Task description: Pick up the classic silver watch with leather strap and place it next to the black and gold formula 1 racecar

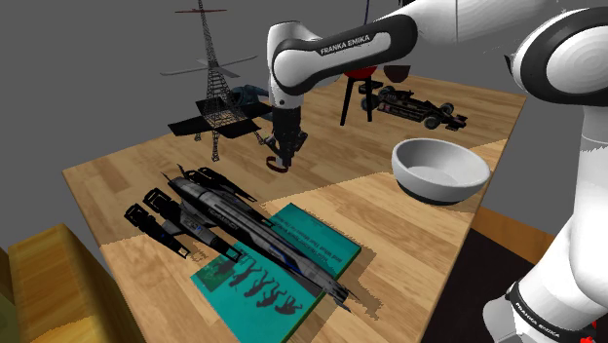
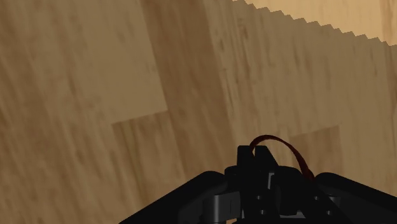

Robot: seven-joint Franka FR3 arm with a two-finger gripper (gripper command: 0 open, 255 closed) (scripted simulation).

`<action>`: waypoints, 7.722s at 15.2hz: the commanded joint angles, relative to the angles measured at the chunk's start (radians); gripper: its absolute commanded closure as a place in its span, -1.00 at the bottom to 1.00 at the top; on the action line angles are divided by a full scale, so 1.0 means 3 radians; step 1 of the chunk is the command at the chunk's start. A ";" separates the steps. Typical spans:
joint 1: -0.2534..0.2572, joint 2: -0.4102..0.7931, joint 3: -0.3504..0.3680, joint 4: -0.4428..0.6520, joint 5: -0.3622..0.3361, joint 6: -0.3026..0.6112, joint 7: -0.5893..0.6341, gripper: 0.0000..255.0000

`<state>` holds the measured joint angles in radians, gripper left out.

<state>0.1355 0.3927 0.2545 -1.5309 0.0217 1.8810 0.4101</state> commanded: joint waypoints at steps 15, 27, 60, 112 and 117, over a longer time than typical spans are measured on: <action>0.0019 -0.0034 0.0013 0.0624 0.0001 -0.0654 0.0048 1.00; 0.0076 0.0115 0.0020 0.1392 -0.0036 -0.1271 0.0109 1.00; -0.1232 -0.1344 -0.0797 -0.0272 0.0195 -0.1234 -0.1946 1.00; -0.1689 -0.1167 -0.1257 -0.1393 0.0128 0.0001 -0.2938 -1.00; -0.1694 -0.1185 -0.1262 -0.1190 0.0121 -0.0221 -0.2934 -1.00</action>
<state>-0.3716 0.0417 -0.1229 -1.9084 0.0594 1.8406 -0.4694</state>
